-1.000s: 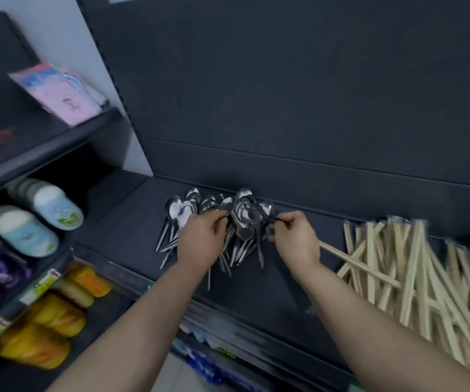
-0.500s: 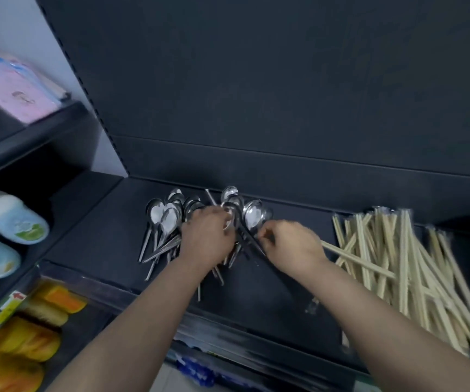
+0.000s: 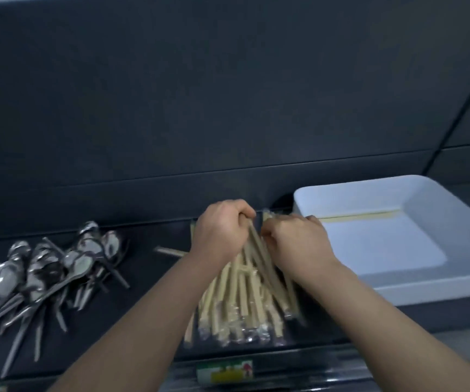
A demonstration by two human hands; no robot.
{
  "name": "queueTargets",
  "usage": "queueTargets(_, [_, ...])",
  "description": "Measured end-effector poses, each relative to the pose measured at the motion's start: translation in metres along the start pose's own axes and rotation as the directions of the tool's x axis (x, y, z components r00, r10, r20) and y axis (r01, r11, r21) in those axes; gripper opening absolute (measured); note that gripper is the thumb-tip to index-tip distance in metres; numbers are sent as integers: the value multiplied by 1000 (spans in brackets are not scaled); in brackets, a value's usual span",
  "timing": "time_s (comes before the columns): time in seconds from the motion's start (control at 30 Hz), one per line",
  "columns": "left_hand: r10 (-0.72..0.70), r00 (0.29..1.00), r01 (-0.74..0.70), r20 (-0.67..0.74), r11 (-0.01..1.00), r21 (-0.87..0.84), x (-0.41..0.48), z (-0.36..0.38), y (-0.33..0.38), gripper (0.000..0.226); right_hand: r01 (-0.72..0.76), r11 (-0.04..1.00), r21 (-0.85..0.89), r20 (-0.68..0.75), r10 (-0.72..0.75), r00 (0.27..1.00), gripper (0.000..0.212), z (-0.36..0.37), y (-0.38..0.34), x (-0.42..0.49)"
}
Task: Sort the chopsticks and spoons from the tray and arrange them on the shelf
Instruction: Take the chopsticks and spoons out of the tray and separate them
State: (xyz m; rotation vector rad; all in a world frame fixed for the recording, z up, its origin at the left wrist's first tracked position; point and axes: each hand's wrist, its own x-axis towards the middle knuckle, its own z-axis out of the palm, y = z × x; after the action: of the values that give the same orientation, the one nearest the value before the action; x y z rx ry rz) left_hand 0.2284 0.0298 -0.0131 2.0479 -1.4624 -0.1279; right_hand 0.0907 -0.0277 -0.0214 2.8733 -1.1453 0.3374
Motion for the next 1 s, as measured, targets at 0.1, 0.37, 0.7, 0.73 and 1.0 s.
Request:
queueTargets(0.1, [70, 994, -72, 86, 997, 20, 13, 39, 62, 33, -71, 997, 17, -19, 71, 997, 27, -11, 69, -21])
queueTargets(0.37, [48, 659, -251, 751, 955, 159, 36, 144, 166, 17, -273, 961, 52, 66, 269, 961, 32, -9, 222, -60])
queueTargets(0.7, [-146, 670, -291, 728, 851, 438, 45, 177, 182, 24, -377, 902, 211, 95, 365, 926, 28, -3, 268, -63])
queueTargets(0.73, [-165, 666, -257, 728, 865, 432, 46, 174, 180, 35, -392, 892, 226, 84, 383, 920, 28, -3, 268, -62])
queueTargets(1.0, [-86, 686, -415, 723, 770, 485, 34, 185, 179, 51, -433, 846, 312, 35, 445, 895, 23, -3, 272, -62])
